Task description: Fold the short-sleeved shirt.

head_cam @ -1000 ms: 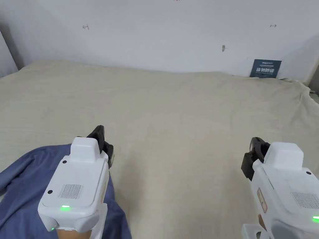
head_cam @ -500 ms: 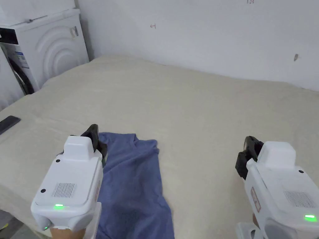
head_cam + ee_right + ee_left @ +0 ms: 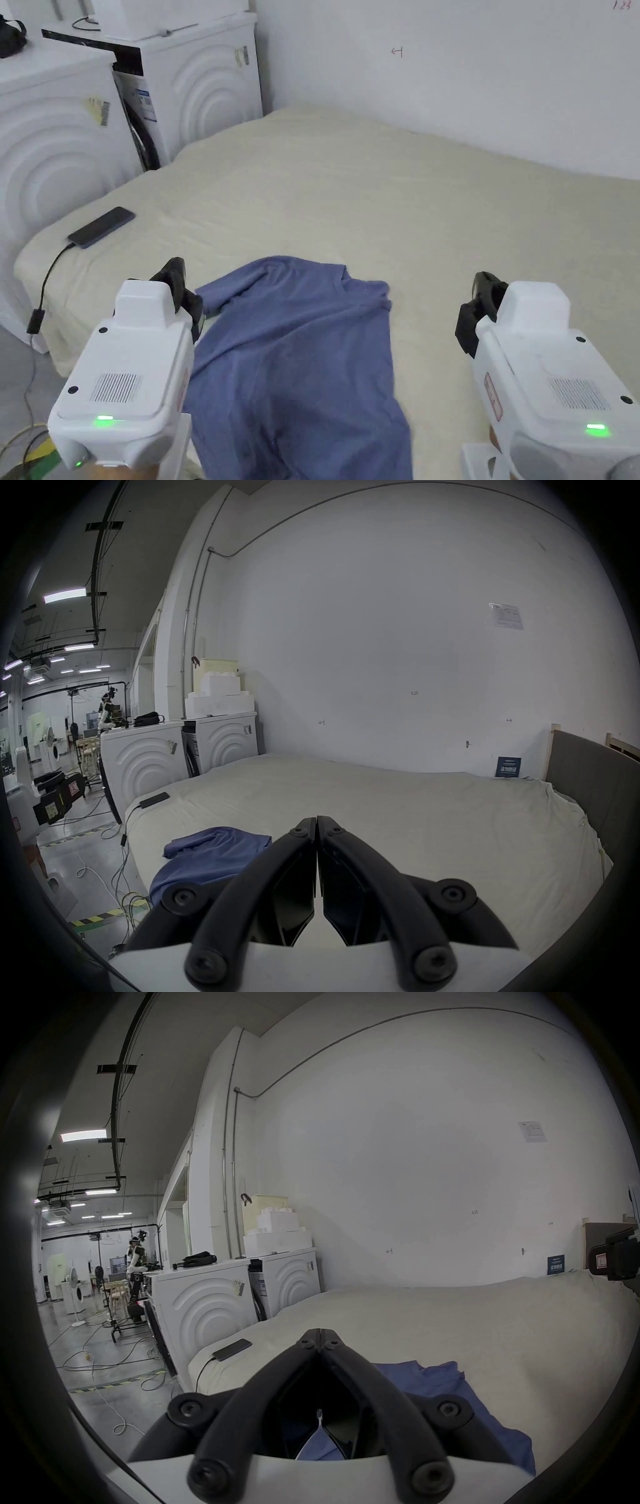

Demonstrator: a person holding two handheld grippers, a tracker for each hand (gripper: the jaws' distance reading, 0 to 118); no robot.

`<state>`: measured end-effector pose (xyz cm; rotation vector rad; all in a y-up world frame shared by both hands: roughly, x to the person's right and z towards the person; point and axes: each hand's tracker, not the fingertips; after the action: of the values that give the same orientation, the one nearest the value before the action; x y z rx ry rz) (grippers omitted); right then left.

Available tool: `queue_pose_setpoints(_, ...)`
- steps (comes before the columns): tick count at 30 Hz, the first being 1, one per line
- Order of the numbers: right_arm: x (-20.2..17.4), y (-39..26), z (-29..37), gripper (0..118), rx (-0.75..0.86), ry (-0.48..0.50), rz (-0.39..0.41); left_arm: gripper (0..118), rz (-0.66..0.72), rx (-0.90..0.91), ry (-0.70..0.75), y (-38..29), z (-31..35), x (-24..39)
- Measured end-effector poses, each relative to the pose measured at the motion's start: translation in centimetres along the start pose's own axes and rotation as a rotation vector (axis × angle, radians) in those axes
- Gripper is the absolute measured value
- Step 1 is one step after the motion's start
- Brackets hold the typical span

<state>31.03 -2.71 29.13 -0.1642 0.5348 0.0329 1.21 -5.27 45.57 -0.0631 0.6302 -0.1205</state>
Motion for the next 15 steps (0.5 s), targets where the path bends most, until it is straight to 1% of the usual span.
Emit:
queue_pose_setpoints(5,-0.6,0.1,-0.1,0,0.000,0.014,0.011,0,0.008,-0.019,-0.001,-0.4,-0.3,-0.7)
queue_pose_setpoints(8,-0.6,0.2,-0.2,0,-0.003,0.016,0.017,0,0.062,-0.063,-0.080,-0.3,-1.3,-0.7)
queue_pose_setpoints(13,-0.3,0.2,-0.7,0,-0.012,0.009,0.027,0,0.092,-0.172,-0.176,-0.4,-4.4,0.5)
queue_pose_setpoints(15,-0.1,0.1,-1.0,0,-0.017,0.002,0.029,0,0.080,-0.251,-0.212,-0.8,-6.3,1.4)
